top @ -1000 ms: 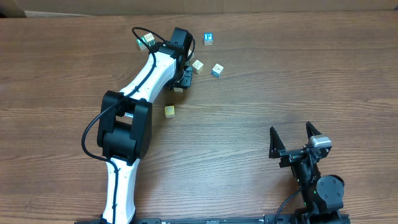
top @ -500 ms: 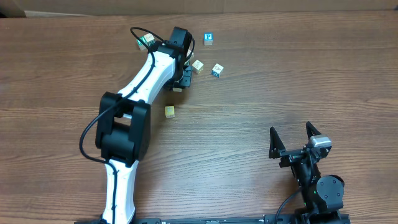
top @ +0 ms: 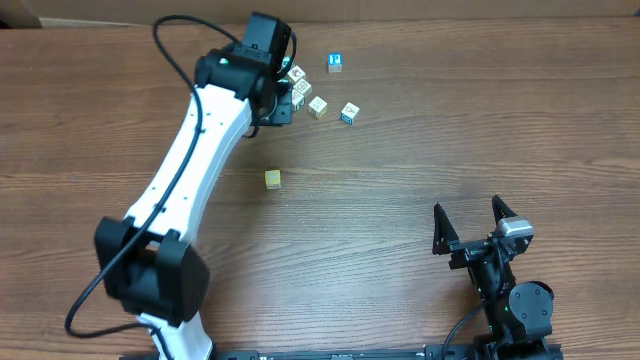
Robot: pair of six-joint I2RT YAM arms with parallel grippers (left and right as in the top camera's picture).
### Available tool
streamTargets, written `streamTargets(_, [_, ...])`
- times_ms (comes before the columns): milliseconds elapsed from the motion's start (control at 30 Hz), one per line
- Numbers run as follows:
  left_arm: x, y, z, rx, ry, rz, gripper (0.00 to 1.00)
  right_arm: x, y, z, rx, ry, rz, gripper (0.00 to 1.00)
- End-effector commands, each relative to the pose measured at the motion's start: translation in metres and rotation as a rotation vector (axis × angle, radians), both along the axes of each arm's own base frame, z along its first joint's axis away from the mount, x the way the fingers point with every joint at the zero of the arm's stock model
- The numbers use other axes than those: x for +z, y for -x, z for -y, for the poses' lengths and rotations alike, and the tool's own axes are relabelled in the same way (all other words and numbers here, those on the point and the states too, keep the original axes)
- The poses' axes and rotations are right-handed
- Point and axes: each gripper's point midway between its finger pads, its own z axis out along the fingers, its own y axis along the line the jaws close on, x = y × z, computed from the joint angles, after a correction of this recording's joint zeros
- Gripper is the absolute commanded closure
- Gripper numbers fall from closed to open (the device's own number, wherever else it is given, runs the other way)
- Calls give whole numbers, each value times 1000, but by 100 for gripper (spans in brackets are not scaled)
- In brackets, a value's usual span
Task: Form a horizontal line
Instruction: 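Carry the green block beside the yellow block with the left gripper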
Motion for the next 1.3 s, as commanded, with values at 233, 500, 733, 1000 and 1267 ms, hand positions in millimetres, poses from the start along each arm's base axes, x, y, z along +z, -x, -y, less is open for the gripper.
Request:
streamTargets(233, [-27,35,-33,167,-121,-118,74,-1,0,0,2,-8,4,0])
streamTargets(500, [-74,52,-42,204,-155,-183,74,-1,0,0,2,-8,4,0])
streamTargets(733, [-94,60,-53,237,-166,-213,71,-1,0,0,2,-8,4,0])
streamTargets(1000, [-109,69,-69,272,-168,-253,73,-1,0,0,2,-8,4,0])
streamTargets(1267, [-131,76,-70,279,-164,-257,73,-1,0,0,2,-8,4,0])
